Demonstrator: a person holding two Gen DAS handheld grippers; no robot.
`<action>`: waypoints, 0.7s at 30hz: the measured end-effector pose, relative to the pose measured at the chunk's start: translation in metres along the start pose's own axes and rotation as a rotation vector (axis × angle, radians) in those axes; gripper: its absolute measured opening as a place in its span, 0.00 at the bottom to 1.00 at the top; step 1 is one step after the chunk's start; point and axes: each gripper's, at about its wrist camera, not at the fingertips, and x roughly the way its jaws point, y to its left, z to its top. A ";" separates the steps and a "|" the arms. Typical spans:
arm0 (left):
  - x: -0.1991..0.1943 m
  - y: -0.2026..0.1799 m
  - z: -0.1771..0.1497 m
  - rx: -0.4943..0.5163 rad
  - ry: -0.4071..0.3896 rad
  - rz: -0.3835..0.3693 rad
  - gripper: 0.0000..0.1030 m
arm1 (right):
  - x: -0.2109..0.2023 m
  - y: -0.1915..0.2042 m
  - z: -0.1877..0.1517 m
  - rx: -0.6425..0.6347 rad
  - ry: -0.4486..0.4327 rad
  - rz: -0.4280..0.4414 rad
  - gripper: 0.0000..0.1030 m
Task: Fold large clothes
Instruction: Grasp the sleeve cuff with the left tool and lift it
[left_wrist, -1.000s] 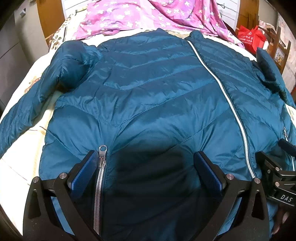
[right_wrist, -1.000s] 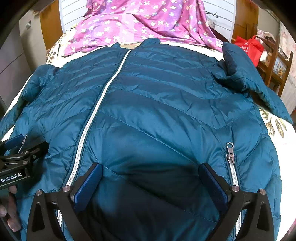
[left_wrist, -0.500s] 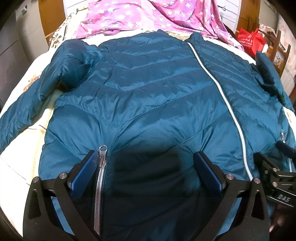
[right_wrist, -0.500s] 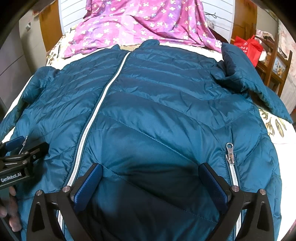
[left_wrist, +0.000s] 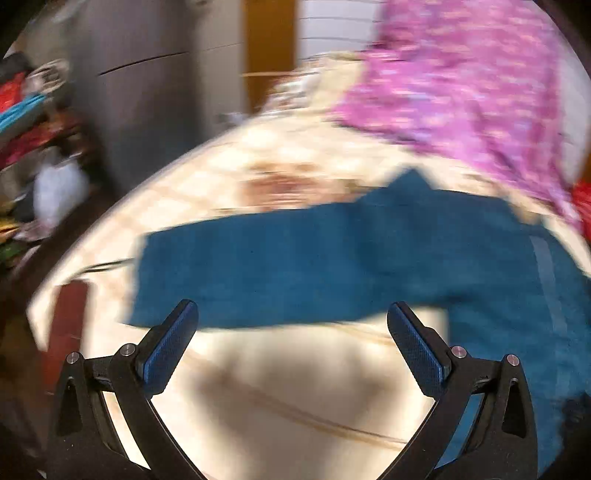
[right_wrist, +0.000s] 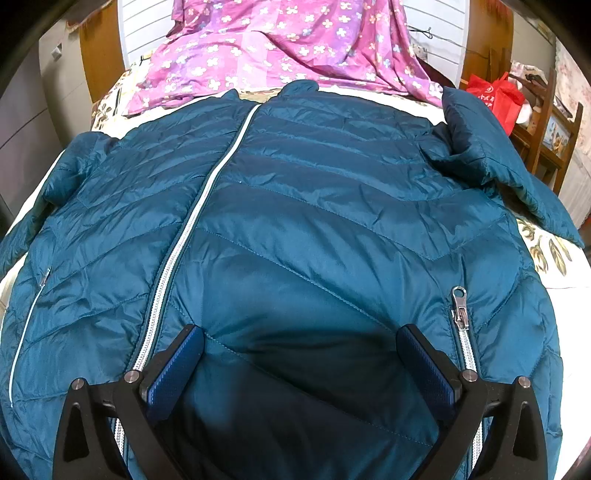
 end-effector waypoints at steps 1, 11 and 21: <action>0.012 0.020 0.003 -0.025 0.012 0.048 1.00 | 0.000 0.000 0.000 0.000 0.000 0.000 1.00; 0.107 0.109 -0.005 -0.204 0.223 0.144 1.00 | 0.001 0.000 0.000 -0.001 0.001 0.000 1.00; 0.132 0.080 0.006 -0.126 0.278 0.071 0.97 | 0.001 0.000 0.001 -0.002 0.002 -0.003 1.00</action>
